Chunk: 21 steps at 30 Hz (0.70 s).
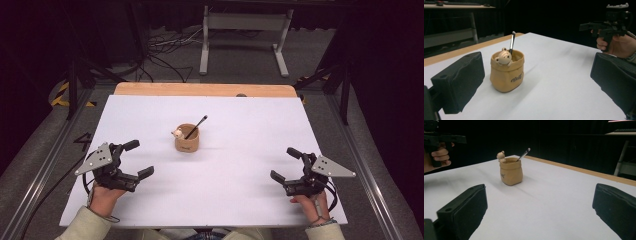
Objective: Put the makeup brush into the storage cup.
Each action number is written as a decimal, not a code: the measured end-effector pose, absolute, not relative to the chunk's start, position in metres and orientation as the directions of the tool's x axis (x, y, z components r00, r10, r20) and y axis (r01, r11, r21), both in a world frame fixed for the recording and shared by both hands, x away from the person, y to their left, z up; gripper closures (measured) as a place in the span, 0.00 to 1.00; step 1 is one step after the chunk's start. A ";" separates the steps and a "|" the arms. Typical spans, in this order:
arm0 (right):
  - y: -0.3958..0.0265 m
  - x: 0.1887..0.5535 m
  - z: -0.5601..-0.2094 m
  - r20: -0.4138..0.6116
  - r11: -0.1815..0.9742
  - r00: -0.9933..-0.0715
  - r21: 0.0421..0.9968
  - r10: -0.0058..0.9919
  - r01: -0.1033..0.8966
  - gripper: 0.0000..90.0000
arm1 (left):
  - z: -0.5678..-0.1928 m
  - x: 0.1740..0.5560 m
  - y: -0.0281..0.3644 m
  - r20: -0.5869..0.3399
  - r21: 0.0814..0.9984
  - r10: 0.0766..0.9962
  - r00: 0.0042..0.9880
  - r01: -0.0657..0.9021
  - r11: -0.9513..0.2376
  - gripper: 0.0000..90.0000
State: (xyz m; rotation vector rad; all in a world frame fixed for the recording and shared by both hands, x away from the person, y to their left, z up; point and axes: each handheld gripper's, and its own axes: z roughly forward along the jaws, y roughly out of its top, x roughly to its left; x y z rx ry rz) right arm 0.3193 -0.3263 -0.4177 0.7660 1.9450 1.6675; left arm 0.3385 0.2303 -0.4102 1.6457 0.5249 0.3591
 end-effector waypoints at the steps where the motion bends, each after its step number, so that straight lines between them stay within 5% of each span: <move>1: -0.327 0.319 -0.418 0.007 0.108 -0.734 0.988 0.679 0.108 0.00 | -0.412 0.338 0.232 -0.066 0.988 0.539 0.840 0.131 -0.083 0.00; 21: -0.322 0.318 -0.424 -0.015 0.143 -0.745 0.984 0.667 0.107 0.00 | -0.440 0.327 0.251 -0.065 0.987 0.587 0.807 0.137 -0.079 0.00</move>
